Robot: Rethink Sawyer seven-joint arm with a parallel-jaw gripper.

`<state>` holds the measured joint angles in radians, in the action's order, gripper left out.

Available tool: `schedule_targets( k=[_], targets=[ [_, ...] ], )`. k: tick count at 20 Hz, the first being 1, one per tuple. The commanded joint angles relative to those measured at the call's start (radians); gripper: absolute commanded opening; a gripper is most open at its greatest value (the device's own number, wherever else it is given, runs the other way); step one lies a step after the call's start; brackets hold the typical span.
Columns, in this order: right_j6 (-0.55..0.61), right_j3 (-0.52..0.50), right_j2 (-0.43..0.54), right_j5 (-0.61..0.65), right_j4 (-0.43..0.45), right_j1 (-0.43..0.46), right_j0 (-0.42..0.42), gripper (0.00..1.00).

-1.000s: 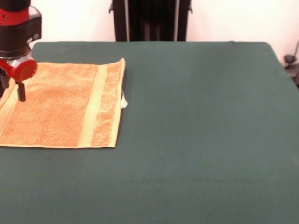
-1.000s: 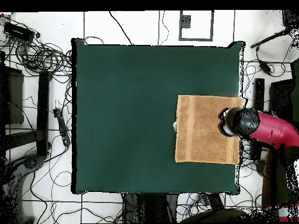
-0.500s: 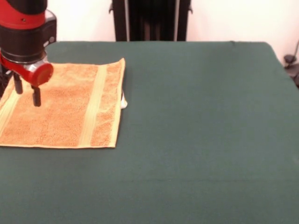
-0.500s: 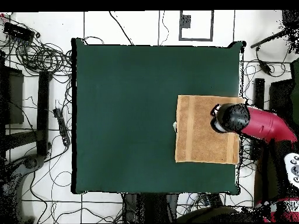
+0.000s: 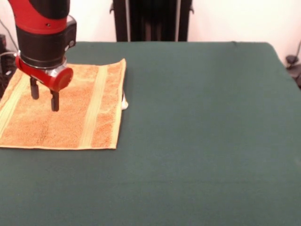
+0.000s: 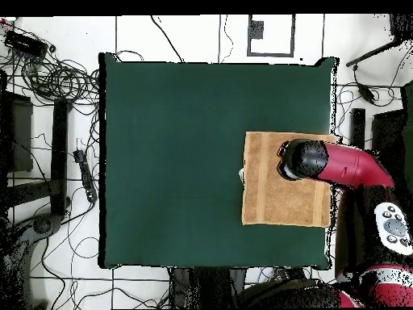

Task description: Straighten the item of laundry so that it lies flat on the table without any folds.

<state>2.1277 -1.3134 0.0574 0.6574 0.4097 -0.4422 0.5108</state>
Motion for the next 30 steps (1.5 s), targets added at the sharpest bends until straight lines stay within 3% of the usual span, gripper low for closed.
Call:
schedule_targets(
  k=[1,10,21,30],
  targets=[
    [0.016,-0.088,0.096,-0.025,-0.021,0.088,-0.056,1.0],
    [-0.013,0.018,0.078,-0.003,0.02,0.186,-0.086,1.0],
    [-0.014,0.133,0.116,-0.098,0.016,0.351,-0.084,1.0],
    [-0.07,0.06,0.221,-0.101,-0.059,0.342,-0.025,1.0]
  ],
)
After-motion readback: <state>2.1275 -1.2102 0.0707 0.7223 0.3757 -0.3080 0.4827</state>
